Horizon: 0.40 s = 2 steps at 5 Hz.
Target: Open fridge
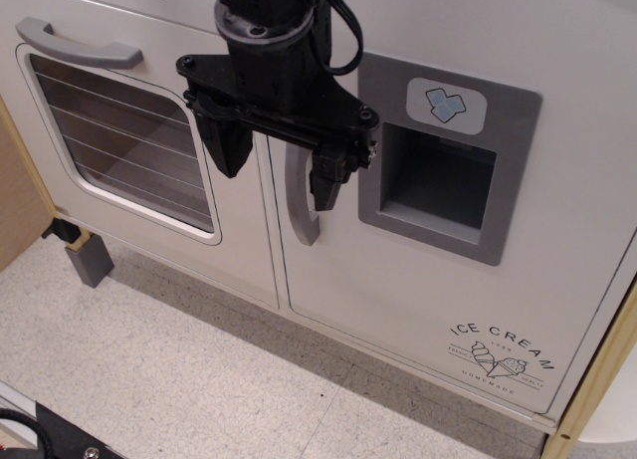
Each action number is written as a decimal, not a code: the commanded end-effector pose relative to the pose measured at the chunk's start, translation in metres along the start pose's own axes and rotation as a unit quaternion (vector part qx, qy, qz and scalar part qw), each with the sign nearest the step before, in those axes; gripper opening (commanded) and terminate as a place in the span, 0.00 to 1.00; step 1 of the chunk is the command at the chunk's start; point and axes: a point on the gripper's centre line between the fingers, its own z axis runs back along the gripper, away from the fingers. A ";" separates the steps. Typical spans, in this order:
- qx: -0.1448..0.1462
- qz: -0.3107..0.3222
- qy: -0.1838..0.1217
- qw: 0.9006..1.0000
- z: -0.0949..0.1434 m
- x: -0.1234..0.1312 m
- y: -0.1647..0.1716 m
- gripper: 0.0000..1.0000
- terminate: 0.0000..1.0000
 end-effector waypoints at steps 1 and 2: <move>0.000 0.000 0.000 1.000 0.000 0.000 0.000 1.00 0.00; 0.022 -0.007 -0.025 0.999 -0.028 0.014 0.022 1.00 0.00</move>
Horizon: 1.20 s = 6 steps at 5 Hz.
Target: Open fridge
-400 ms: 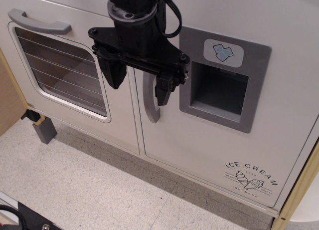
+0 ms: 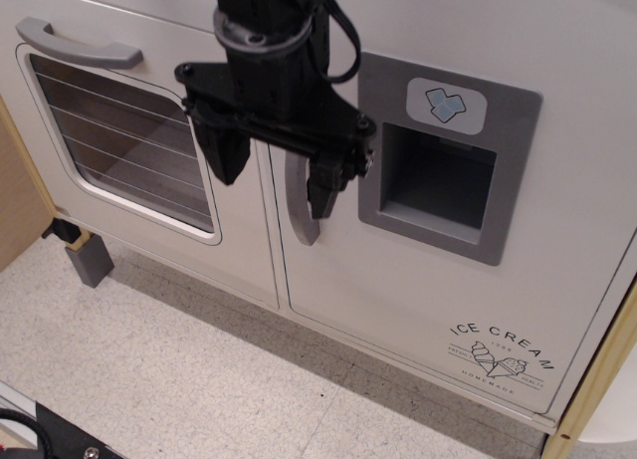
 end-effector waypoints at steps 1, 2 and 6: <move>0.029 -0.015 -0.048 0.998 -0.045 0.025 0.033 1.00 0.00; 0.017 -0.038 -0.079 0.996 -0.065 0.037 0.041 1.00 0.00; -0.018 -0.030 -0.125 0.992 -0.090 0.080 0.031 1.00 0.00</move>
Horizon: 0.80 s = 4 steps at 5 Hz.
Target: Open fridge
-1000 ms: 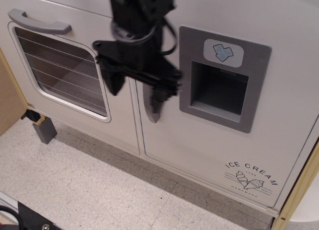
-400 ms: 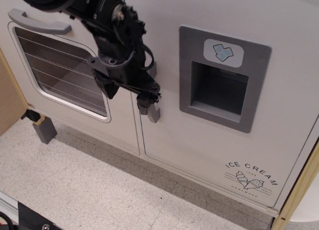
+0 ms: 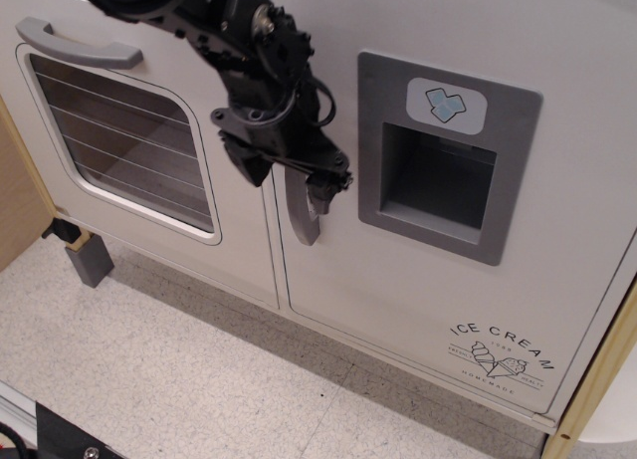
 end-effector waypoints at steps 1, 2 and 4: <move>0.005 -0.012 -0.031 0.999 -0.001 0.024 -0.002 1.00 0.00; -0.011 -0.016 -0.033 0.999 -0.001 0.025 0.000 0.00 0.00; -0.033 -0.021 -0.033 0.999 0.008 0.016 0.002 0.00 0.00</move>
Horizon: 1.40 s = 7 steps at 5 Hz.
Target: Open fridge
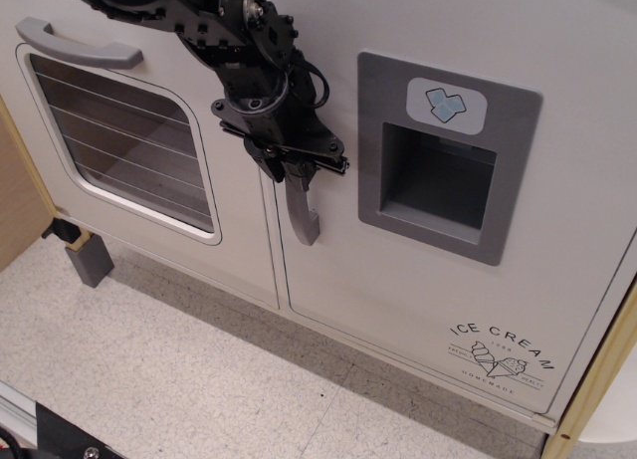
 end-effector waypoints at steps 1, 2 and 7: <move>-0.016 -0.021 -0.014 1.000 0.024 -0.009 -0.002 0.00 0.00; -0.024 -0.027 -0.004 0.999 0.037 -0.030 -0.006 0.00 0.00; 0.049 0.153 0.045 0.986 0.113 -0.059 0.085 1.00 0.00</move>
